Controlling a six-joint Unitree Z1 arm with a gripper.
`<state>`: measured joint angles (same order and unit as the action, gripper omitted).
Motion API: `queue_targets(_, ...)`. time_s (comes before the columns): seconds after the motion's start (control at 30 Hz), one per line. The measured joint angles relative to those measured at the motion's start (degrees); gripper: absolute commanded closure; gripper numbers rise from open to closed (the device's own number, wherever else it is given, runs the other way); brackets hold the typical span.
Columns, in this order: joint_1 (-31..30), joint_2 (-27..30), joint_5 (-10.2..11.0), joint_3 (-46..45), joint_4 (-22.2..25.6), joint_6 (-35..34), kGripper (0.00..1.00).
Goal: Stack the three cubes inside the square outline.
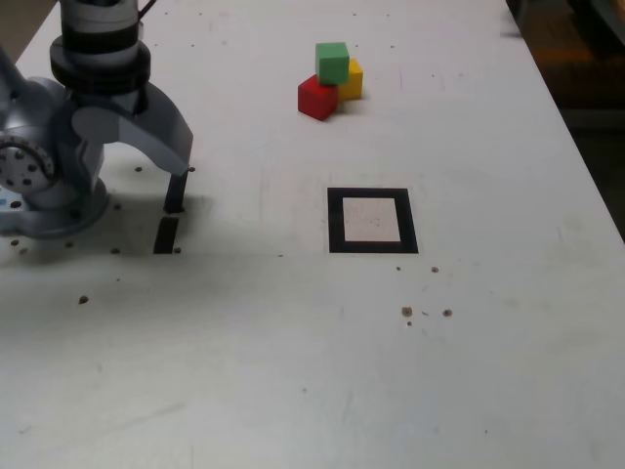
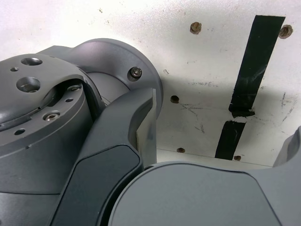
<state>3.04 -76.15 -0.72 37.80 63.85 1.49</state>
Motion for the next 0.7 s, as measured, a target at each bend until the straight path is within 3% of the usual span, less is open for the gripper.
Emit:
queue_targets(0.4,-0.05,0.93,0.33,1.03,1.19,0.00,0.01)
queue_targets(0.7,-0.98,0.62,5.32,15.24,12.99,3.18,0.00)
